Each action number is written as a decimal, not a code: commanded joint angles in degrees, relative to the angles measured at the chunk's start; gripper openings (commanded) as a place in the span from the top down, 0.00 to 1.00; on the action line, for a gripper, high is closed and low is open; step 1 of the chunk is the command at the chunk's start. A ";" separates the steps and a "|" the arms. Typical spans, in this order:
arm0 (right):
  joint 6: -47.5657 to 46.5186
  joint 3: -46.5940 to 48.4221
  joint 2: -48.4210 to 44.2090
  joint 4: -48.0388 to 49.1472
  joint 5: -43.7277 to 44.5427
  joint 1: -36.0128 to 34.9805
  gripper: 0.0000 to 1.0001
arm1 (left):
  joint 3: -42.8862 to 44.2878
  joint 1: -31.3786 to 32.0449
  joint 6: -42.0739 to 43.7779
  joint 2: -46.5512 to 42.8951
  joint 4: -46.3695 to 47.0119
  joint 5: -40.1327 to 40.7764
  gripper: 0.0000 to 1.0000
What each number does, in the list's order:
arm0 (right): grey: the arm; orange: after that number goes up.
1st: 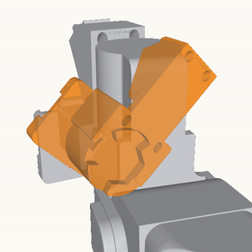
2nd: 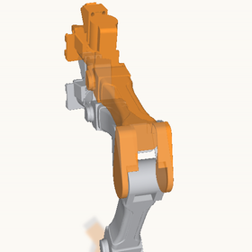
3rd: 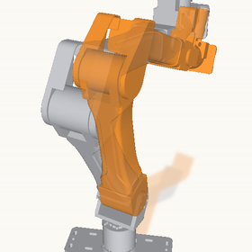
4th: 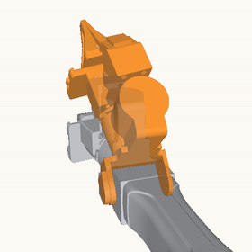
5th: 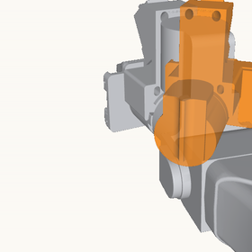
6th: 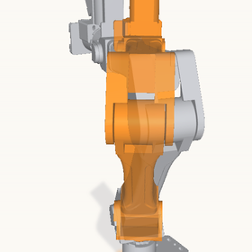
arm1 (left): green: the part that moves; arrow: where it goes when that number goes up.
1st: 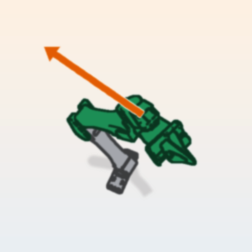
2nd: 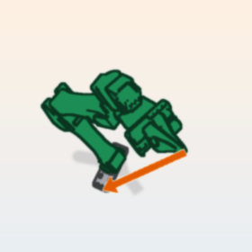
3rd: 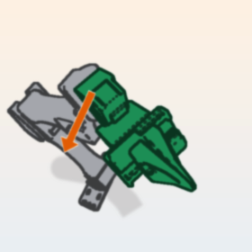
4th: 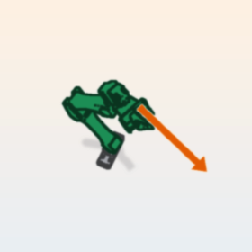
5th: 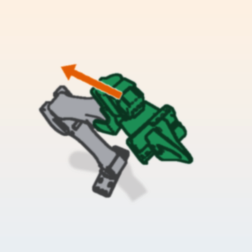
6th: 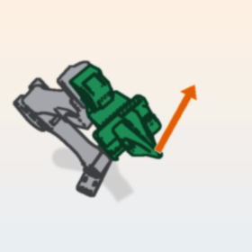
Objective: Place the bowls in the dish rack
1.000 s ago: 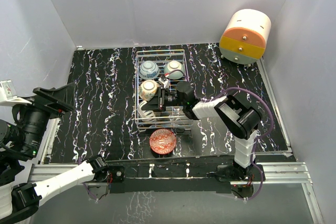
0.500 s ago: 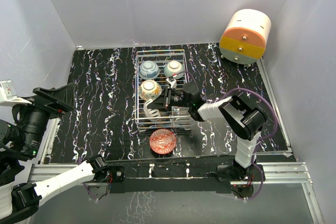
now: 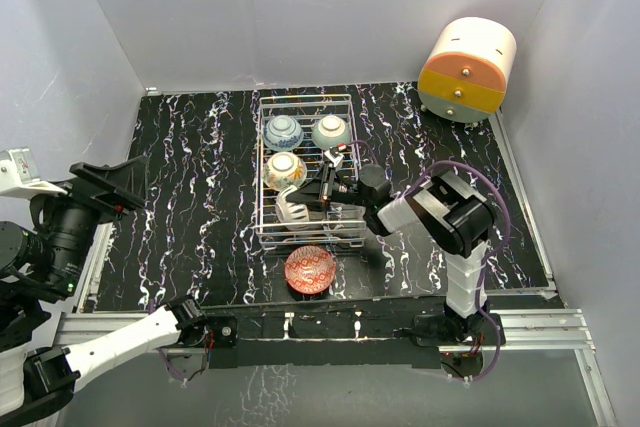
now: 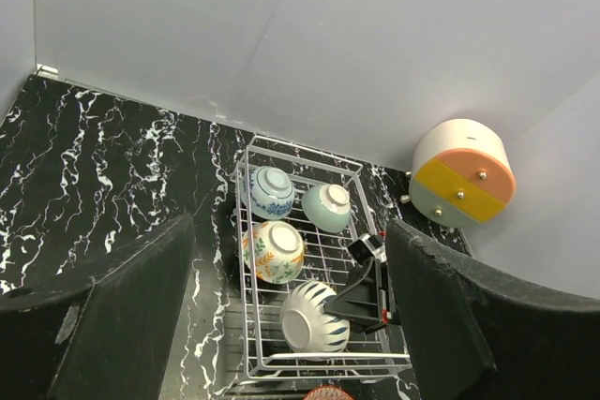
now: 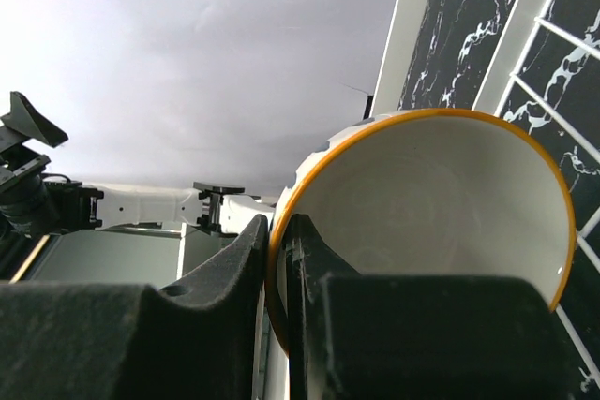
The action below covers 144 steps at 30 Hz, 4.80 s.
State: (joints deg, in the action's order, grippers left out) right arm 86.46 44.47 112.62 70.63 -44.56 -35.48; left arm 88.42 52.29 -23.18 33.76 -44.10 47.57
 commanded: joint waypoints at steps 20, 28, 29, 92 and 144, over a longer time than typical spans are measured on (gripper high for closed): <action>0.09 -2.72 0.88 -8.37 4.55 -2.10 0.83 | 1.75 0.13 1.09 2.01 0.46 0.86 0.20; -3.74 -6.84 0.57 -11.72 5.29 -0.03 0.76 | 1.49 0.09 0.53 2.05 0.15 0.51 0.20; -4.25 -7.16 0.32 -12.28 5.49 0.26 0.75 | 1.49 0.12 0.46 2.16 0.03 0.50 0.20; -65.73 27.27 -35.73 -95.98 57.48 -29.62 0.36 | -1.70 0.09 -2.39 1.66 -1.21 0.35 0.15; -60.83 18.46 -14.37 -93.46 69.24 -46.52 0.91 | -6.24 0.09 -4.94 -1.36 -1.56 -0.11 0.13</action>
State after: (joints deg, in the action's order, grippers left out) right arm 25.32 62.35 99.07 -24.99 24.47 -81.76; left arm 82.39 52.29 -28.18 32.47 -45.50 47.13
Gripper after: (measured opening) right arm 0.153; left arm 0.865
